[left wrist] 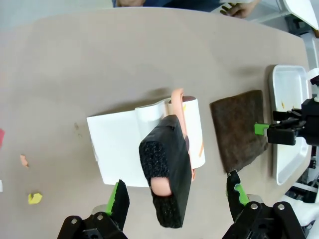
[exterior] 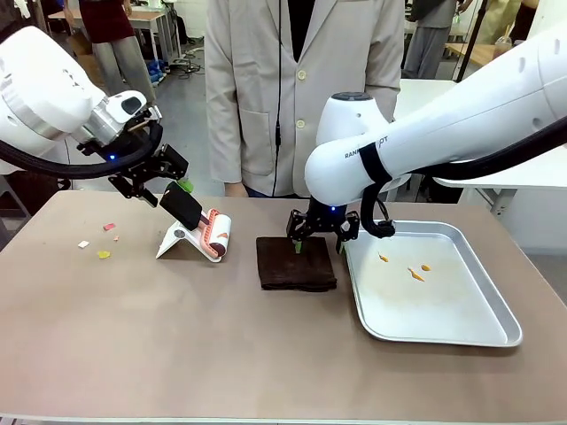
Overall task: Clean the surface of the table.
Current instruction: Hold the Lint Roller with your left hand and the towel with your right hand.
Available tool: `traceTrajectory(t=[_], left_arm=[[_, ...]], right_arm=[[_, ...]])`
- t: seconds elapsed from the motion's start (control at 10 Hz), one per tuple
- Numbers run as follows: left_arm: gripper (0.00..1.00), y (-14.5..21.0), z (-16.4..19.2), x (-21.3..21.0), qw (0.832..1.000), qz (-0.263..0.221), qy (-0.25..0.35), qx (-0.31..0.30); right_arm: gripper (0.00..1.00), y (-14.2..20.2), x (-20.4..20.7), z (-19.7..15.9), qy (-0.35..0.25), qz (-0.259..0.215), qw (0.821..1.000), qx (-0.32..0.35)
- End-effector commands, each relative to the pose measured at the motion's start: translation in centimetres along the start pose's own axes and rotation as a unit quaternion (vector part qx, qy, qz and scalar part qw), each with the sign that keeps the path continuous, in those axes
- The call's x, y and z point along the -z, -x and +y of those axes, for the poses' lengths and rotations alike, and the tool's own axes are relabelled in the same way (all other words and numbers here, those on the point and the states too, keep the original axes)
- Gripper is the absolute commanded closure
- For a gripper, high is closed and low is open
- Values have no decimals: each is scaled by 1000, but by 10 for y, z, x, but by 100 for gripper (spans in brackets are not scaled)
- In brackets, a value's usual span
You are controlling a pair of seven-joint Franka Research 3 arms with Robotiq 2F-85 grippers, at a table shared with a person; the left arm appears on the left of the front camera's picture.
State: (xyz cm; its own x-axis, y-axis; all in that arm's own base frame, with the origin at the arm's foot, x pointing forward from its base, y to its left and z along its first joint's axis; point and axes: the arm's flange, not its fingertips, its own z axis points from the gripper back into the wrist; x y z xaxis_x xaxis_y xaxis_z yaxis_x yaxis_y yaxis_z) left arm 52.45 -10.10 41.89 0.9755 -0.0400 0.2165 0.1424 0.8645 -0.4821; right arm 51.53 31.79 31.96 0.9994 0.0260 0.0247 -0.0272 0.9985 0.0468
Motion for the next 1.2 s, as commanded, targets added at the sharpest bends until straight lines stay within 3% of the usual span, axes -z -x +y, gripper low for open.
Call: traceTrajectory(t=[0.0,0.9,1.0,1.1], left_arm=[[0,-7,-2,4,1000,-9,-3,-4],[0,-8,7,7,1000,0,-5,-14],[60,-8,7,7,1000,1,-9,-11],[60,-8,7,7,1000,2,-8,-10]], right_arm=[[0,4,5,6,34,-7,999,24],[0,-3,19,2,13,14,999,38],[39,-3,19,2,10,13,999,30],[60,-4,20,2,1,22,999,29]])
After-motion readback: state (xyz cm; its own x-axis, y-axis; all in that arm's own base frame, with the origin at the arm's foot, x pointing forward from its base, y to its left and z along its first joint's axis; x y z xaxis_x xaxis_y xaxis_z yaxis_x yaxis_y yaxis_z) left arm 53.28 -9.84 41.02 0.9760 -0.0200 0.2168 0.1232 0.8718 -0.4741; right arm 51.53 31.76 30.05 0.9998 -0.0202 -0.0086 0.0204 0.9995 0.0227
